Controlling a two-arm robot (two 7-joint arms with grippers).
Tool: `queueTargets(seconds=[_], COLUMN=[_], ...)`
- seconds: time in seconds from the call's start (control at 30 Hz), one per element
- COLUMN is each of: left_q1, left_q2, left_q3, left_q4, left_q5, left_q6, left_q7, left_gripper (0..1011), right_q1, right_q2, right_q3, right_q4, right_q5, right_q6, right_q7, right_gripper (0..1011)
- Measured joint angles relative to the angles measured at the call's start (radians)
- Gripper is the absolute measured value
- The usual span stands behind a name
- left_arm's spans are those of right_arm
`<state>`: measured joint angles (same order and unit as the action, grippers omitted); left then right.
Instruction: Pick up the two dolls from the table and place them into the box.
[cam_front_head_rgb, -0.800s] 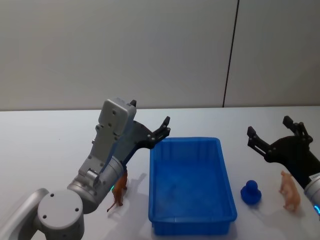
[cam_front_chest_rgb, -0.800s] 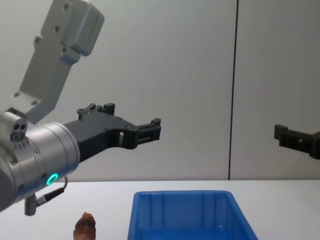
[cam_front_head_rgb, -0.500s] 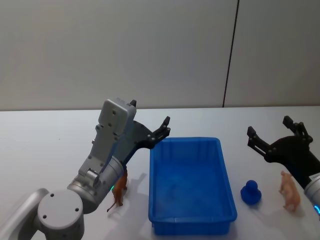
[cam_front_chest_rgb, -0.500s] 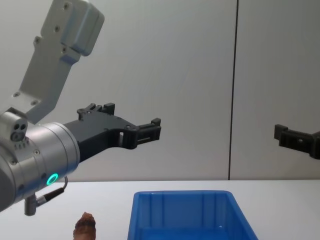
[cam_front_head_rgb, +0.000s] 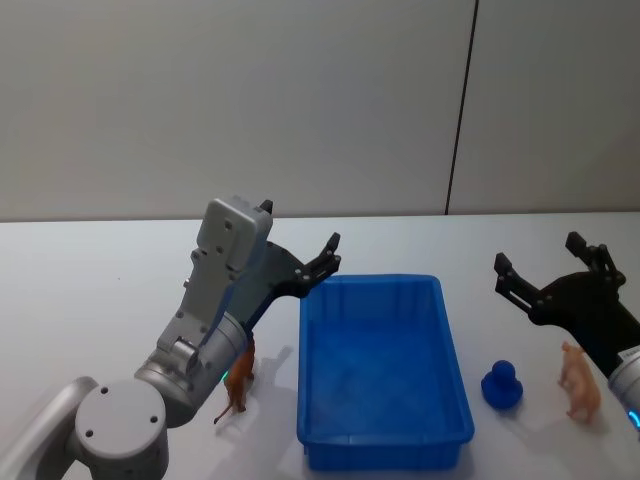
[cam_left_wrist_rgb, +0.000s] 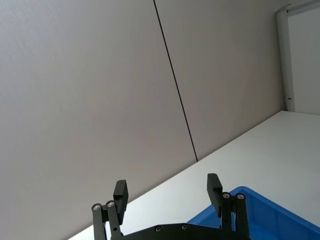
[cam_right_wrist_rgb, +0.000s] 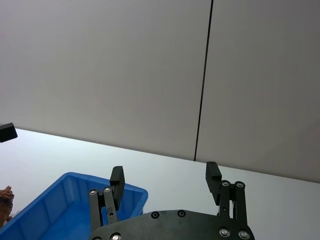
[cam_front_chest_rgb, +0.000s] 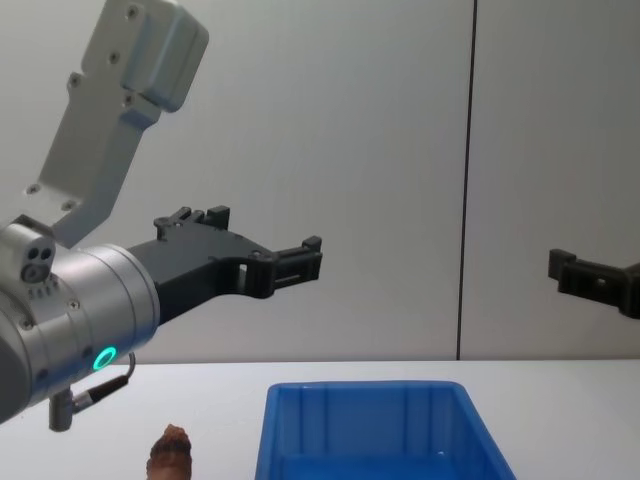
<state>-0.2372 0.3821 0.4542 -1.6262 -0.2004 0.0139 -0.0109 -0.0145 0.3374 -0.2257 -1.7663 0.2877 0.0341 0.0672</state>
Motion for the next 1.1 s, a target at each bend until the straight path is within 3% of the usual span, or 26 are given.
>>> queueTargets(seconds=[0.47, 1.1], left_q1=[0.000, 0.000], left_q2=[0.000, 0.000], left_q3=[0.000, 0.000], left_q4=[0.000, 0.000], left_q5=[0.000, 0.000], left_q6=[0.000, 0.000], left_q7=[0.000, 0.000], left_gripper=[1001, 1001], right_q1=[-0.007, -0.035], right_q2=[0.034, 0.095], right_q3=[0.026, 0.065], right_q4=[0.014, 0.032], right_q5=[0.029, 0.061], right_q6=[0.026, 0.186], right_q7=[0.037, 0.063], right_gripper=[1001, 1001])
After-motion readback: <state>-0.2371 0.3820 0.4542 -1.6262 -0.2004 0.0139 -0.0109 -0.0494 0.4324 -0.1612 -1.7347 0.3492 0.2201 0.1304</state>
